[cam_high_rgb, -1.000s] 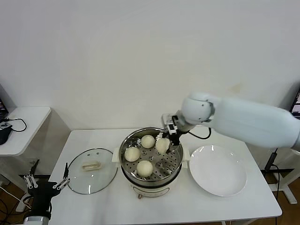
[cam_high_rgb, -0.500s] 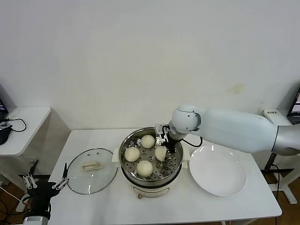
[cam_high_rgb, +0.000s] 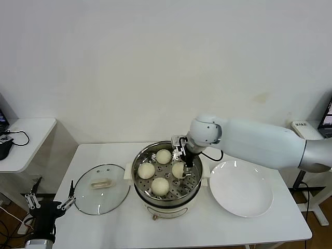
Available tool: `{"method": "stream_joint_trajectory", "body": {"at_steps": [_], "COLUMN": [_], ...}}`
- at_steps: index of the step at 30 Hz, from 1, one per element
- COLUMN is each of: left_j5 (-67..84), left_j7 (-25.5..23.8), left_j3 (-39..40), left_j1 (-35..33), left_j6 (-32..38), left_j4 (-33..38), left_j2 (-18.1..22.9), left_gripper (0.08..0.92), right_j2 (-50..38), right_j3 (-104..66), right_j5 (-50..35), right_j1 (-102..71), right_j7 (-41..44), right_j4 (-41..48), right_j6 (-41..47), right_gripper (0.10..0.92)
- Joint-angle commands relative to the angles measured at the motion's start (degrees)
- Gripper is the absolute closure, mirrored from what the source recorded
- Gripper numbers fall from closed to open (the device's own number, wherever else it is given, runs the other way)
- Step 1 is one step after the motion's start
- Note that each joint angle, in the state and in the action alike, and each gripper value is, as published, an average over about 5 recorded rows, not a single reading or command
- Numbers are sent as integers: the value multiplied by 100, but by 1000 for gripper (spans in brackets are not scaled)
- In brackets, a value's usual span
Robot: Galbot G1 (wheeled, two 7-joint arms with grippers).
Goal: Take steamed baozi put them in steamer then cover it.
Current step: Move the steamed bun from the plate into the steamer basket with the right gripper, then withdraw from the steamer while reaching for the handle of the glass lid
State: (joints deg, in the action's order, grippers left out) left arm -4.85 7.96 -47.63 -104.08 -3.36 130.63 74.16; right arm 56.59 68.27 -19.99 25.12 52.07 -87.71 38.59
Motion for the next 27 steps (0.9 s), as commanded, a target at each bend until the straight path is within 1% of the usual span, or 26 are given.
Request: {"method": "stream_joint_trajectory", "body": {"at_steps": [1, 3, 5, 7, 9, 10, 13, 16, 19, 21, 23, 27], "left_j5": [-5, -6, -3, -2, -3, -4, -10, -31, -63, -91, -119, -201], "left_j7": [-15, -22, -20, -17, -16, -16, -17, -22, -31, -35, -35, -52], "left_j3": [14, 24, 39, 57, 73, 80, 100, 149, 231, 273, 298, 311], "left_j1": [8, 18, 37, 60, 74, 80, 109, 144, 175, 201, 242, 349], "left_j6": [1, 2, 2, 5, 12, 17, 31, 81, 163, 188, 198, 260], "left_j4": [23, 23, 16, -1, -15, -25, -61, -116, -190, -245, -313, -520], "left_j2": [-1, -3, -4, -4, -6, -6, -2, 3, 15, 32, 50, 65], "left_gripper": [177, 177, 177, 177, 177, 177, 177, 177, 177, 177, 177, 177], "right_j2": [-364, -554, -754, -964, -1234, -1396, -1915, -2245, -2225, -2007, -1672, -490], "right_j3": [-467, -594, -738, -895, -1171, -1387, -2334, -3674, -5129, -6043, -6912, -8809], "right_j5": [-122, -252, -411, -691, -1037, -1182, -1354, -1017, -442, -95, 247, 949], "right_j1": [191, 227, 168, -7, -352, -620, -1726, -3276, -4810, -5663, -6461, -8109], "right_j7": [-39, -258, -690, -1423, -2346, -2867, -4071, -4837, -5323, -5502, -5566, -5305], "right_j4": [-359, -573, -779, -1005, -1282, -1446, -1899, -2073, -2021, -1985, -1992, -2091], "right_j6": [-15, 27, 58, 47, 1, -56, -304, -923, -1832, -2328, -2712, -3315], "right_gripper": [205, 203, 203, 202, 202, 203, 203, 202, 203, 203, 203, 203]}}
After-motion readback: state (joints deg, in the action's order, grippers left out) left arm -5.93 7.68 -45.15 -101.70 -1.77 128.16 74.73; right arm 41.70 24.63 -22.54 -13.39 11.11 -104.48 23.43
